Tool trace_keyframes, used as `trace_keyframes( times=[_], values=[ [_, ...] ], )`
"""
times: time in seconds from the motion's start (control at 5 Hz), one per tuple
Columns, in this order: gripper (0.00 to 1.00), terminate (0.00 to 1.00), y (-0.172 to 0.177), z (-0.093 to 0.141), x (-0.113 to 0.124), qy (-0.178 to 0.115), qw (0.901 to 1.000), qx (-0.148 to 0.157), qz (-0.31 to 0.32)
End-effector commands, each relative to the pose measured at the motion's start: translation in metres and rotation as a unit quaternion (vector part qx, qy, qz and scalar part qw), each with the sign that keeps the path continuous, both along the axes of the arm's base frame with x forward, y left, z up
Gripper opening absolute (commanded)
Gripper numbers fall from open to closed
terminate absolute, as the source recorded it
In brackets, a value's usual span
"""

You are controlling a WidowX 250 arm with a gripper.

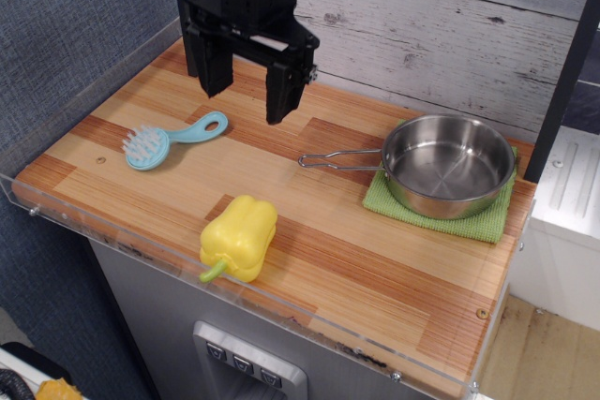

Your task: Move the pot over the green cloth

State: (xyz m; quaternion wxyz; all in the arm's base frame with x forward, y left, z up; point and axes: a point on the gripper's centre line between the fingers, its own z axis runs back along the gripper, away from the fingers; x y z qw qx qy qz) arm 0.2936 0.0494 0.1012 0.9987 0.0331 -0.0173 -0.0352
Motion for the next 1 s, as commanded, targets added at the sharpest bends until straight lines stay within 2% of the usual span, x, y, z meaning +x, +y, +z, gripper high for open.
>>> trace_keyframes(
  times=[0.0, 0.6, 0.8],
  values=[
    [1.00, 0.00, 0.0054, 0.0074, -0.0073, -0.021, 0.9985, -0.029, -0.043],
    [1.00, 0.00, 0.0054, 0.0074, -0.0073, -0.021, 0.9985, -0.029, -0.043],
    [1.00, 1.00, 0.0054, 0.0074, -0.0073, -0.021, 0.9985, -0.029, -0.043]
  ],
)
